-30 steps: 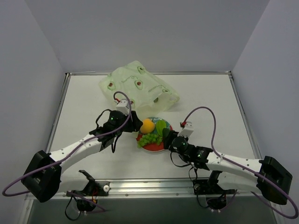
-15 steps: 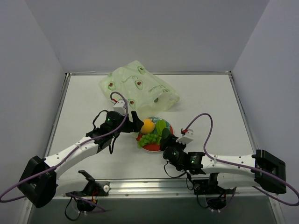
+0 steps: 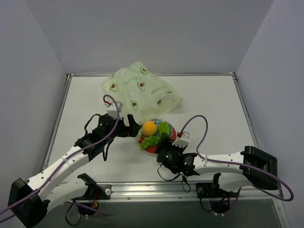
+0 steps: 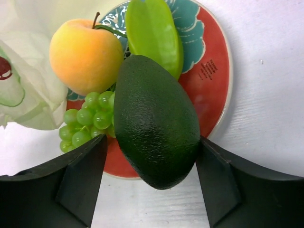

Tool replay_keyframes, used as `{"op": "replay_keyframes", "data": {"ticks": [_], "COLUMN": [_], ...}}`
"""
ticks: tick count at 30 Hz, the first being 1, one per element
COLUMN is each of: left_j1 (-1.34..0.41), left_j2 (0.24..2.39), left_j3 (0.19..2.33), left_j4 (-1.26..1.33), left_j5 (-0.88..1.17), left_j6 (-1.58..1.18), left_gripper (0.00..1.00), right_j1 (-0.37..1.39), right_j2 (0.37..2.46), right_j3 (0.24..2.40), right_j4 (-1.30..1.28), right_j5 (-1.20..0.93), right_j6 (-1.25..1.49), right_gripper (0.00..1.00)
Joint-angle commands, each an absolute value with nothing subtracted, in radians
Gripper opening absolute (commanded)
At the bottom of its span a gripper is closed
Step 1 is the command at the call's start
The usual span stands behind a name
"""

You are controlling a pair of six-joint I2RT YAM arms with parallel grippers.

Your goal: Take the fake fruits out of the plastic bag

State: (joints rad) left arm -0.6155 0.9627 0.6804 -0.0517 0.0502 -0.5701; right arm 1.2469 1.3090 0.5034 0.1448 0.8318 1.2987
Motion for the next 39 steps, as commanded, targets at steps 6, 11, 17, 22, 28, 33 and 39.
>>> {"op": "replay_keyframes", "data": {"ticks": [6,11,17,22,28,33,39], "left_j1": [-0.607,-0.609,-0.611,-0.609,-0.609,-0.609,-0.609], "left_j2": [0.813,0.755,0.686,0.655,0.623,0.578,0.558], "left_j3": [0.750,0.784,0.819,0.842,0.882,0.913,0.916], "left_j4": [-0.262,-0.360,-0.440,-0.498,-0.569,-0.623,-0.664], "left_j5": [0.037,0.048,0.083,0.063,0.043,0.009,-0.029], "left_j6": [-0.545,-0.535,-0.526,-0.506,-0.480,-0.437,-0.403], "left_gripper": [0.94,0.94,0.94,0.94,0.94,0.94,0.94], "right_j1": [1.272,1.273,1.273,1.270,1.210,1.112,1.080], "right_j2": [1.318,1.279,1.194,1.149,1.146,1.147,1.198], "right_j3": [0.558,0.557,0.502,0.468,0.474,0.495,0.517], "right_j4": [0.123,0.106,0.057,0.045,0.044,0.044,0.080], "right_j5": [0.904,0.890,0.864,0.847,0.825,0.775,0.721], "right_j6": [1.306,1.259,1.256,1.258,1.194,1.109,1.013], "right_gripper": [0.82,0.82,0.76,0.66,0.45,0.28,0.28]}}
